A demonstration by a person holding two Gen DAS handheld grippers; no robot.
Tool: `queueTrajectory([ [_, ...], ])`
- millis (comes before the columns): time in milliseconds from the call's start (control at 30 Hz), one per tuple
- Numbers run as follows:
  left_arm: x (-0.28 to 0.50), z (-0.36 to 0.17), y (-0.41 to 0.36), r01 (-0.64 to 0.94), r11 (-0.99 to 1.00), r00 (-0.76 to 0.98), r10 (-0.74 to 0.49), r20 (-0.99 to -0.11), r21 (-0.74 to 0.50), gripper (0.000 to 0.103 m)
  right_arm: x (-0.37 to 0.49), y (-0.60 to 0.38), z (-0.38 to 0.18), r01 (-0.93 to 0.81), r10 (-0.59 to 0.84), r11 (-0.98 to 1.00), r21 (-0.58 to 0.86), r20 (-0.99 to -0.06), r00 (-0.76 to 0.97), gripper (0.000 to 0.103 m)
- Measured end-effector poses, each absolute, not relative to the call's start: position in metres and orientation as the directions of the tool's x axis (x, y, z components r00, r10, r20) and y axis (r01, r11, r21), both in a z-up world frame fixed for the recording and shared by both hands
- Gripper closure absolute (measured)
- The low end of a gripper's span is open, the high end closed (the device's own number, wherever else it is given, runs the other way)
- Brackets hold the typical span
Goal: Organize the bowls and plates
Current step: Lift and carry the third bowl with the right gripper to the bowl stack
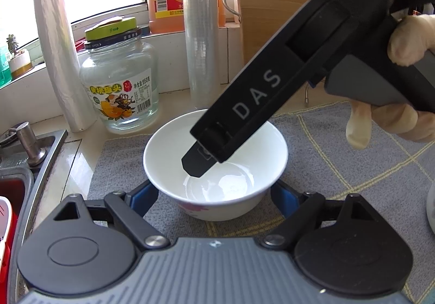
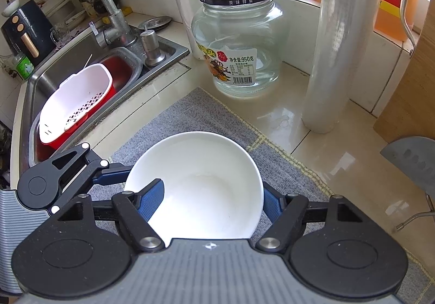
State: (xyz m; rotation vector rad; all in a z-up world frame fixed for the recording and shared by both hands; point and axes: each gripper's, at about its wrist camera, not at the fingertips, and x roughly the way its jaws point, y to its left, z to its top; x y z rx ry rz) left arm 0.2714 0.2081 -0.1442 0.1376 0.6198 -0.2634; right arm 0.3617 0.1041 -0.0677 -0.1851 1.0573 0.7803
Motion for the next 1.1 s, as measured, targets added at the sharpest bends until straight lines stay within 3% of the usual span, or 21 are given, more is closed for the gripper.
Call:
queueTrajectory([
  [1100,0.197,-0.087,0.169,0.375,0.924,0.753,-0.258,-0.605,0.074,0.014,0.274,0.052,-0.009,-0.638,0.517,0.734,0.233,-0.801,0.302,0.023],
])
